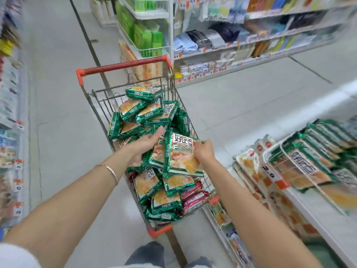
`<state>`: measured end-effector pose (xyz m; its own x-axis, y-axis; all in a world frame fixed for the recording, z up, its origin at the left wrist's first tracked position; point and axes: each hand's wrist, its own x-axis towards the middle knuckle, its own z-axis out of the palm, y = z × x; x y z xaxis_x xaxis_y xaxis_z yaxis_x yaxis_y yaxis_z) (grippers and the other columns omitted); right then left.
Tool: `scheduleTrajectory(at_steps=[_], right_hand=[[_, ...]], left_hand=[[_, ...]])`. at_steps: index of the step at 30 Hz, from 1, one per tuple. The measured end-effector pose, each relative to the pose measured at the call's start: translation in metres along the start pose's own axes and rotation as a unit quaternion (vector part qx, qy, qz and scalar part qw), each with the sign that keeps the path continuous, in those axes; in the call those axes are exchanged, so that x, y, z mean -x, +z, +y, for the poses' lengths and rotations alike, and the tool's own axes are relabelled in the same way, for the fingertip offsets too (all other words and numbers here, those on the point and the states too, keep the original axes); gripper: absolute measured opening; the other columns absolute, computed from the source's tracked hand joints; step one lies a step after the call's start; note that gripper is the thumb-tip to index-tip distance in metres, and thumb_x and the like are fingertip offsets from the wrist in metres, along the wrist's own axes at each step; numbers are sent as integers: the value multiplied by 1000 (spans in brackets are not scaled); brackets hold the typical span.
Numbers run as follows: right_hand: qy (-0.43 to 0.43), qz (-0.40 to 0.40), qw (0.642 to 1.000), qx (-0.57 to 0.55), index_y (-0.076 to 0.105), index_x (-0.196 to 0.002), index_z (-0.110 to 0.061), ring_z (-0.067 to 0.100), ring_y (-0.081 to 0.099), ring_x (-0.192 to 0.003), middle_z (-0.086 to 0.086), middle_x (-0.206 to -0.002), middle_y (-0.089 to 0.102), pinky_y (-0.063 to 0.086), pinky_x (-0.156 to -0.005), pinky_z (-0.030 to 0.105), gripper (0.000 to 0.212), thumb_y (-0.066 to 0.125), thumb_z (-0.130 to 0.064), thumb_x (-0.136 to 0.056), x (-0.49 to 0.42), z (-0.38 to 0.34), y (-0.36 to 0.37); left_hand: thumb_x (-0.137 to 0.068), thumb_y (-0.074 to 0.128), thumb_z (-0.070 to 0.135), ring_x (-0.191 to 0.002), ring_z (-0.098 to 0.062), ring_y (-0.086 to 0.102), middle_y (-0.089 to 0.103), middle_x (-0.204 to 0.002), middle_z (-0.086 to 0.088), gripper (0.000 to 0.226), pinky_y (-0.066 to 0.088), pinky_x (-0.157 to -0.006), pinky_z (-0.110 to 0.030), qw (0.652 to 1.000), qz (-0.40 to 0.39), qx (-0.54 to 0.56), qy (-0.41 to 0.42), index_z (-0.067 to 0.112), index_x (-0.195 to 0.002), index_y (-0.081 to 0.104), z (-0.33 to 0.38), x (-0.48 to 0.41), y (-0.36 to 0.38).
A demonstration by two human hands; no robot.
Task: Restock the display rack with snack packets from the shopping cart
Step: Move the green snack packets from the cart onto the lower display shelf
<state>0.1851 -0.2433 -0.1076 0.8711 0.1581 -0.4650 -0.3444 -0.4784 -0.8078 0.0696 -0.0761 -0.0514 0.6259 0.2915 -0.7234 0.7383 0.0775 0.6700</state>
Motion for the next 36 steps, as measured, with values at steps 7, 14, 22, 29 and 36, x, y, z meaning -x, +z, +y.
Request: scheduleTrajectory(at_steps=[7,14,22,29,36], right_hand=[[85,-30,989,-121,41,-66,-17,20,65,-90,3,-99,66,51,-74,23,38,43,-12,-103,4,18,-123],[1,-206,959,-197,54,-132,-9,25,72,-85,11,-107,71,59,-69,35,77,79,-50,-71,37,36,-274],[-1,-39,965,-260,66,-120,-10,23,72,-82,11,-104,75,60,-70,34,78,92,-45,-54,68,96,-424],[-91,188,955,-213,47,-131,-18,19,71,-101,2,-114,71,57,-92,44,94,97,-32,-52,75,161,-463],[-129,287,942,-118,19,-154,-18,-4,44,-122,-12,-139,45,36,-99,4,116,93,-24,-64,74,181,-442]], left_hand=[[-61,69,77,-153,-28,4,-8,-166,0,135,15,-120,-60,990,-99,-75,71,25,-158,-10,45,9,116],[-83,64,57,-103,-25,65,66,-120,-10,73,52,-86,-36,975,-186,-39,118,7,-133,46,103,23,223],[-71,66,53,-99,-31,62,64,-117,-16,72,48,-103,-51,931,-302,-136,152,10,-128,51,158,50,393],[-80,75,33,-138,-34,40,30,-159,-16,94,39,-111,-44,845,-163,-403,311,22,-156,20,182,45,477],[-75,79,14,-109,-27,57,48,-134,-6,90,48,-74,-28,775,-187,-470,379,24,-149,29,184,36,498]])
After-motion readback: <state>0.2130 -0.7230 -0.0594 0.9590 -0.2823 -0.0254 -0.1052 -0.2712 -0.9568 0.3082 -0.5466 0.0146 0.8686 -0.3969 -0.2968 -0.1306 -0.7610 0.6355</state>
